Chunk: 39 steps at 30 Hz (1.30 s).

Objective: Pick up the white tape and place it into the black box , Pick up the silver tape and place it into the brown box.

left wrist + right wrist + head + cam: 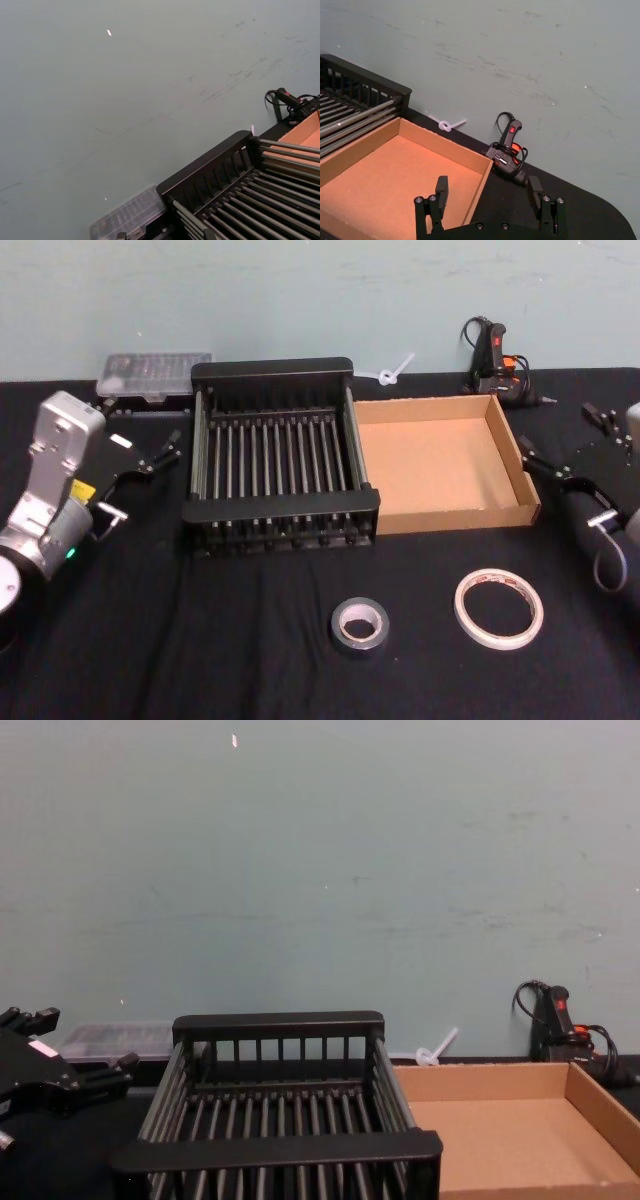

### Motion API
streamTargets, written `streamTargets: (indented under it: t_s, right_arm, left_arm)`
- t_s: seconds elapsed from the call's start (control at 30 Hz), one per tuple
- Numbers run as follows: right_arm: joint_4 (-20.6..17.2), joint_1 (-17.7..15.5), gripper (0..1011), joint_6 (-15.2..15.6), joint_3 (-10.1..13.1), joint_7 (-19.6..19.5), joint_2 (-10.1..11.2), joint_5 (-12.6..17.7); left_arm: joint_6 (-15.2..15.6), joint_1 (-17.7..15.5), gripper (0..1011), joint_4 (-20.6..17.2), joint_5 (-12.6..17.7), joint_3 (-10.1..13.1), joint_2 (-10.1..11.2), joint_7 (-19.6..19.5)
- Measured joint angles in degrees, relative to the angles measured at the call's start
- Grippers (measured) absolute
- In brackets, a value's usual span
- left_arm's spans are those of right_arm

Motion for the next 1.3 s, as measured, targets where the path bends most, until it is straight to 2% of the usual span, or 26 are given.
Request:
streamTargets:
  t_s: [0.2,0.4,0.57,0.7,1.07,1.3]
  right_arm:
    - [-3.6,-3.2,1002,1.5,2.5,1.8,2.0,2.2]
    - [-8.5,-7.6,1002,3.1,5.1,4.5,4.8,4.4]
    - [-11.0,-10.2,1002,3.7,6.6,5.8,6.1,5.6]
    - [-14.0,-13.4,1002,5.2,8.3,7.6,7.5,7.4]
    - [-16.7,-18.1,1002,9.0,9.7,11.0,8.7,9.2]
    - [-16.7,-19.2,1002,11.0,9.6,12.6,8.5,9.2]
  left_arm:
    - [0.0,0.0,1001,0.0,0.0,0.0,0.0,0.0]
    - [0.0,0.0,1001,0.0,0.0,0.0,0.0,0.0]
    - [0.0,0.0,1001,0.0,0.0,0.0,0.0,0.0]
    - [0.0,0.0,1001,0.0,0.0,0.0,0.0,0.0]
    - [0.0,0.0,1001,0.0,0.0,0.0,0.0,0.0]
    - [0.0,0.0,1002,0.0,0.0,0.0,0.0,0.0]
